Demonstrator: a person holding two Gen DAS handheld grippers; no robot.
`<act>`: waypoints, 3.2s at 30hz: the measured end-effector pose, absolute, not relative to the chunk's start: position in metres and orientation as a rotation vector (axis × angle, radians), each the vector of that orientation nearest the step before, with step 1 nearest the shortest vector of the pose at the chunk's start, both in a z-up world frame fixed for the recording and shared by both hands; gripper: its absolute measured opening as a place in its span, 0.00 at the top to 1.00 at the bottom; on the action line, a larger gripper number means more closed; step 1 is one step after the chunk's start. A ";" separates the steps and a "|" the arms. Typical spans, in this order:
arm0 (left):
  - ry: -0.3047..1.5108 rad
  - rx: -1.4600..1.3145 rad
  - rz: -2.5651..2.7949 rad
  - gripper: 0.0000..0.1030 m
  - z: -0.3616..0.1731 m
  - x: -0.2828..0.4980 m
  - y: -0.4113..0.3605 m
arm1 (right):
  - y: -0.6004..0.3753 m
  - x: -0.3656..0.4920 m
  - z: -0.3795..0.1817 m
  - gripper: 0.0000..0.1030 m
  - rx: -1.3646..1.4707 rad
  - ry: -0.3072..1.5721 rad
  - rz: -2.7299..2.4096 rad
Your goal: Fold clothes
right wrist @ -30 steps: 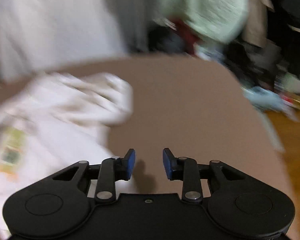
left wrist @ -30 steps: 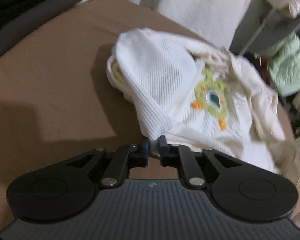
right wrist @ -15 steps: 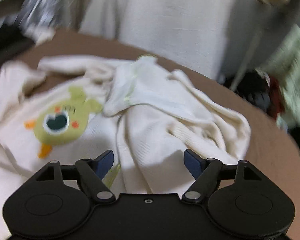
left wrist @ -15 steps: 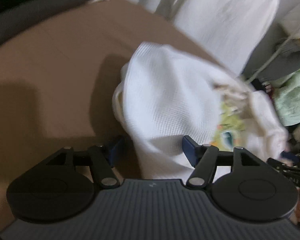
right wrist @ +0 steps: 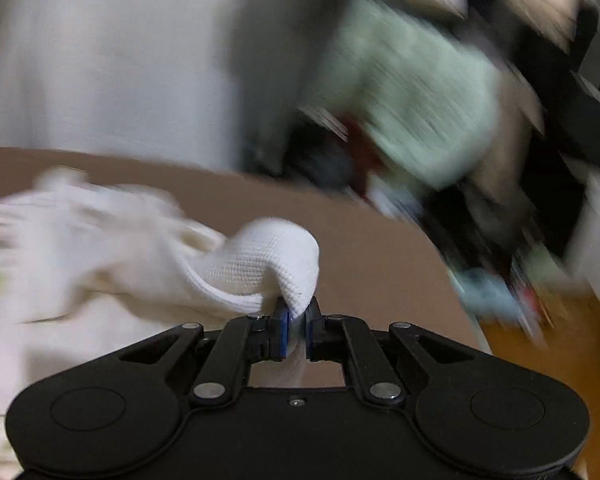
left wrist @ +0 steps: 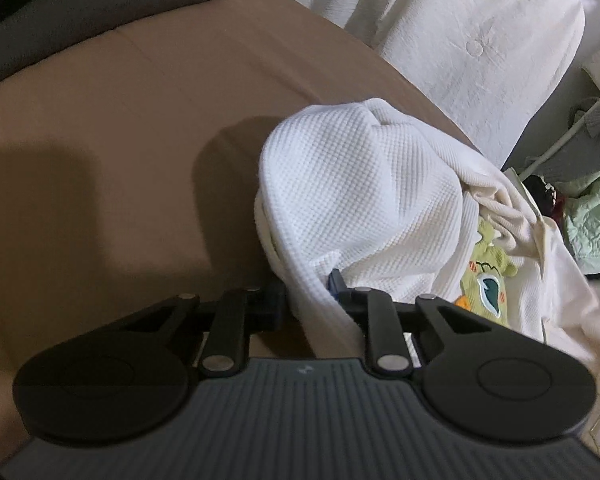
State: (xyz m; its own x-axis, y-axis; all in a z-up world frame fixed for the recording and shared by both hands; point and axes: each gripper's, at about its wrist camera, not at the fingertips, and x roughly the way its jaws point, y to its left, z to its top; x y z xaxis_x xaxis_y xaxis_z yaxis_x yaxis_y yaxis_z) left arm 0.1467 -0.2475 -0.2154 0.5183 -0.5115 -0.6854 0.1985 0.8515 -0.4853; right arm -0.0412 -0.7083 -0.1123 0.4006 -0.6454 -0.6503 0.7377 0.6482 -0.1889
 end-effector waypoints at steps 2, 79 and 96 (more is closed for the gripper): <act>0.934 -0.369 -0.438 0.81 -0.215 0.147 -0.249 | -0.734 -0.055 -0.120 0.93 0.257 0.765 -0.934; 1.045 0.296 -0.845 0.80 -0.133 -0.023 -0.296 | -0.615 -0.072 -0.101 0.67 0.545 1.063 0.177; 0.860 0.305 -0.591 0.42 -0.173 0.060 -0.324 | -0.597 0.006 -0.151 0.37 -0.178 0.830 -0.280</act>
State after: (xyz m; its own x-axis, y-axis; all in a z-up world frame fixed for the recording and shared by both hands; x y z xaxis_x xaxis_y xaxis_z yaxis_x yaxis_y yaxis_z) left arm 0.0602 -0.3241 -0.1728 0.5073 -0.3626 -0.7818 0.6001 0.7997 0.0184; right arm 0.0057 -0.5974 -0.1508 0.6412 -0.3133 -0.7005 0.1752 0.9485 -0.2639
